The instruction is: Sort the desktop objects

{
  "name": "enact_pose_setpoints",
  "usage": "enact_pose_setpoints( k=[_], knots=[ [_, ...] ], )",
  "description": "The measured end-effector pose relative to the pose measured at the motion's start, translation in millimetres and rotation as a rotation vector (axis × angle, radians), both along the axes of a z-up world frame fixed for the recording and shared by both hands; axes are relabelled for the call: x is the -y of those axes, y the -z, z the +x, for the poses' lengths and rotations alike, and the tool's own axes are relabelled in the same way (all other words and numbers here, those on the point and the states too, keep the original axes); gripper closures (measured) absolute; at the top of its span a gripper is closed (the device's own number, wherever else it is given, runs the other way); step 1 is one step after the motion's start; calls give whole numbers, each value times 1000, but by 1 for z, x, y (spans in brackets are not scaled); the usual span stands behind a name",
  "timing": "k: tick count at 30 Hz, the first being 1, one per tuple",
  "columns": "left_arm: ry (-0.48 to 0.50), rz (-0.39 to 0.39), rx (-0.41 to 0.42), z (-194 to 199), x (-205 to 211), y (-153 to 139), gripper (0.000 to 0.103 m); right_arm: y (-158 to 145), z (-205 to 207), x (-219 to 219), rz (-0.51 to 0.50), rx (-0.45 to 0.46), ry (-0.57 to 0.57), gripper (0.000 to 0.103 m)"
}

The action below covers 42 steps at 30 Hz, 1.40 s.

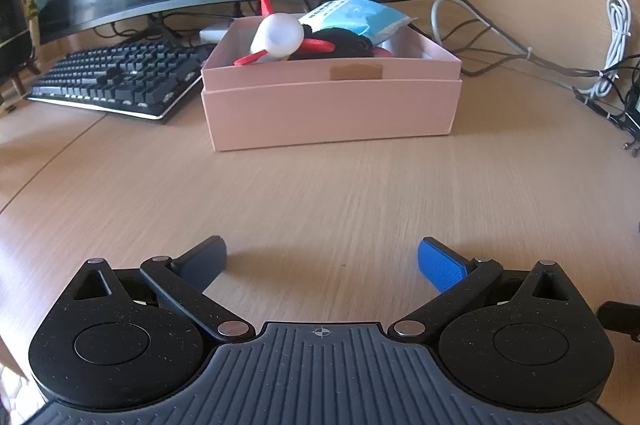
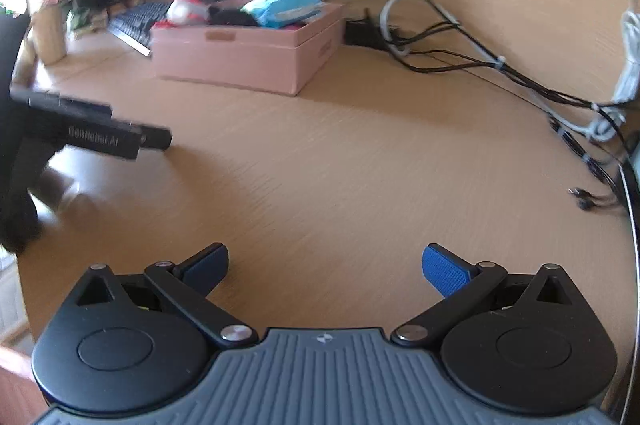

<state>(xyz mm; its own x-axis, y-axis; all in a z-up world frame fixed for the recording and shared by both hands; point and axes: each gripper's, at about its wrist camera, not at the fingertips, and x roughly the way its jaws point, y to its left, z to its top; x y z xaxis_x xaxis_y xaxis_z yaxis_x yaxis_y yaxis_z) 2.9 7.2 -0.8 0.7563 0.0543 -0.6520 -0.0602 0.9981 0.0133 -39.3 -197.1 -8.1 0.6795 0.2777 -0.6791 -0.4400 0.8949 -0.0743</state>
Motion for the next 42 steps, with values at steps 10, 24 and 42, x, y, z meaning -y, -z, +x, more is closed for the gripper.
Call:
enact_pose_setpoints(
  k=[10,24,42],
  knots=[
    [-6,-1,4,-1,0,0,0,5,12,6,72,-30,-47,0],
    [-17,-5,7,-2,1,0,0,8,15,6,94,9,-72,0],
    [-18,-3,6,-2,1,0,0,8,20,8,95,6,-108,0]
  ],
)
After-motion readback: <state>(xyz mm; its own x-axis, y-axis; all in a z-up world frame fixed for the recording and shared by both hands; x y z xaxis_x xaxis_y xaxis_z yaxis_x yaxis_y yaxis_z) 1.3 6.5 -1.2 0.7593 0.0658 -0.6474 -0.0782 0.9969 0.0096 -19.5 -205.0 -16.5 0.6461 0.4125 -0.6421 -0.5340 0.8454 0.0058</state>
